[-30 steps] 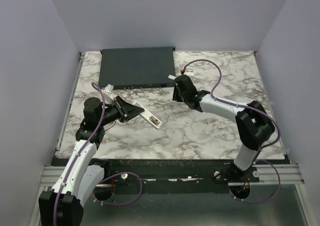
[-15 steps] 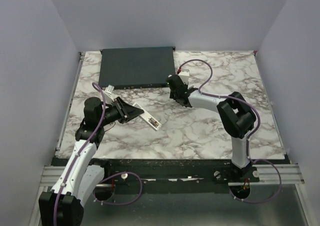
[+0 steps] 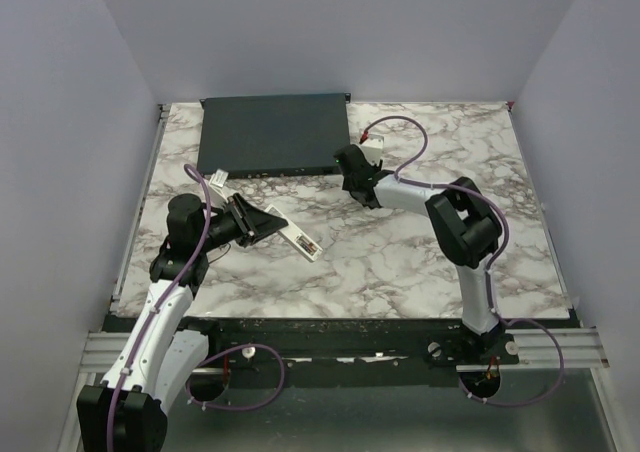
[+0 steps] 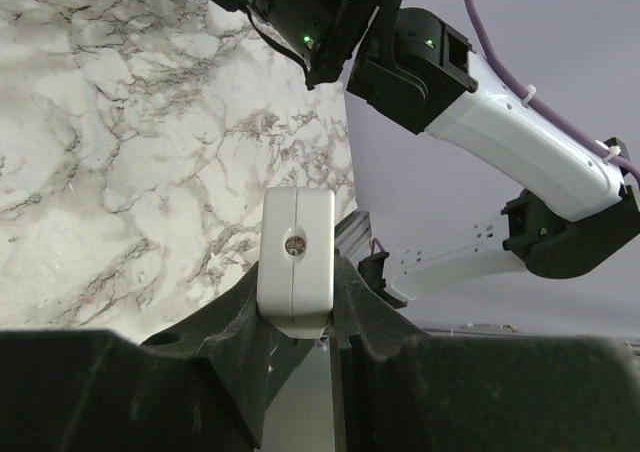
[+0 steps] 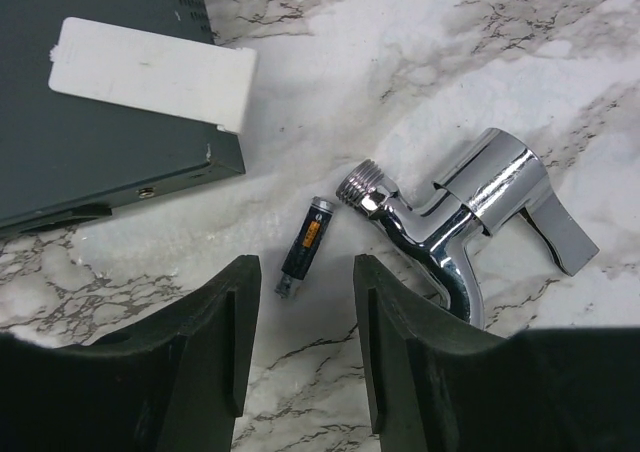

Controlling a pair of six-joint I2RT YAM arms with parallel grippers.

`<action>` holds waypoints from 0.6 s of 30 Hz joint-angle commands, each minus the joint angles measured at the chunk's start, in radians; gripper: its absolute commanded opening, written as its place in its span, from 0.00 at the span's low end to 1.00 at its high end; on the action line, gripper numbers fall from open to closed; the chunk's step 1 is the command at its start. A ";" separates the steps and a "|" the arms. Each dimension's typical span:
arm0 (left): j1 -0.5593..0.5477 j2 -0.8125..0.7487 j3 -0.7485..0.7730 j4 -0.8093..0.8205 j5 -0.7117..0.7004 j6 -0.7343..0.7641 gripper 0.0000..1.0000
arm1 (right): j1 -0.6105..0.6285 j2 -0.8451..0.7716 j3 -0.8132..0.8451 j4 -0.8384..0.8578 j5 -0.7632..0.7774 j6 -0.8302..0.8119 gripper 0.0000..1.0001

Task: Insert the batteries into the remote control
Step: Adjust the battery at the center of the board.

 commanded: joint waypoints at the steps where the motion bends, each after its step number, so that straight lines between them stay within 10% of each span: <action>1: 0.005 -0.018 0.030 -0.005 -0.002 0.015 0.00 | -0.007 0.042 0.036 -0.020 0.051 0.030 0.50; 18: 0.006 -0.020 0.019 0.017 0.005 -0.008 0.00 | -0.008 0.099 0.079 -0.055 0.054 -0.009 0.34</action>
